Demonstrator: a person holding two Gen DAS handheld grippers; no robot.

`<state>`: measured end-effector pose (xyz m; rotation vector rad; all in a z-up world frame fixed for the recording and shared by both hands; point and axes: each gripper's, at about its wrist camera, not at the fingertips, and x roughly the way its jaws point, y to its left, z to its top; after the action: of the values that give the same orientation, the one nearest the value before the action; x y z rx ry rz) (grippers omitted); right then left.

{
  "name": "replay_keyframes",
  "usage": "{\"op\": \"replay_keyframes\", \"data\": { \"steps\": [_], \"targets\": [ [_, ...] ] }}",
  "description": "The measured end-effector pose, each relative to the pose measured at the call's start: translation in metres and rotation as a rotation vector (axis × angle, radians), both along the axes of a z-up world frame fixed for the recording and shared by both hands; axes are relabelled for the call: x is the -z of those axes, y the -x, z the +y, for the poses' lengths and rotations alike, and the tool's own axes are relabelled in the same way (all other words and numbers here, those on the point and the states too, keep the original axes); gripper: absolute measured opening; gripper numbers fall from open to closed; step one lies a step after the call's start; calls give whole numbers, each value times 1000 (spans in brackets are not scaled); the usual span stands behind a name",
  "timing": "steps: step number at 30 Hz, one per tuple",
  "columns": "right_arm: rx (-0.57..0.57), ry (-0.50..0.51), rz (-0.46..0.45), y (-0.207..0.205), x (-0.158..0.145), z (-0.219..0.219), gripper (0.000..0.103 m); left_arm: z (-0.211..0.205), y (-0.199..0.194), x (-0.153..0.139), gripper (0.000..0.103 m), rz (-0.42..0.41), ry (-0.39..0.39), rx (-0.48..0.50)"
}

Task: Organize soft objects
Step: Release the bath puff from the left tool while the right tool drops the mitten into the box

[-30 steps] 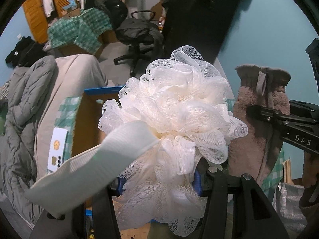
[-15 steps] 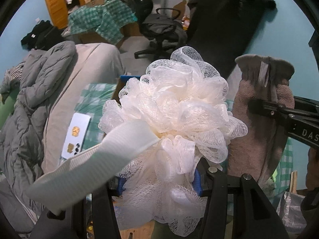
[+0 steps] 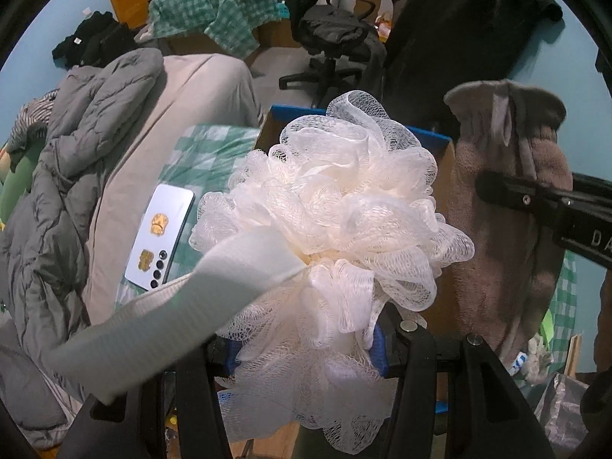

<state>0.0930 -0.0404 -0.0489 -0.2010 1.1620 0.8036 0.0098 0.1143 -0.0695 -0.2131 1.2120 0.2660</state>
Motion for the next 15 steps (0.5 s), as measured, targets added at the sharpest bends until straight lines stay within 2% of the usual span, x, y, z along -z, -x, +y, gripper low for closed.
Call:
{"op": "replay_keyframes", "data": {
  "steps": [9,10,12,15],
  "targets": [
    [5,38,47,-6,24,26,29,12,0,19,56,50,7,-18],
    [0,45,52,-6,26,28,34,12,0,20,57,57,6,-20],
    [-1,61,57,-5,28,32,37,14,0,21,60,67,0,-26],
    [8,76,53,-6,28,36,53,16,0,19,67,78,-11,-30]
  ]
}}
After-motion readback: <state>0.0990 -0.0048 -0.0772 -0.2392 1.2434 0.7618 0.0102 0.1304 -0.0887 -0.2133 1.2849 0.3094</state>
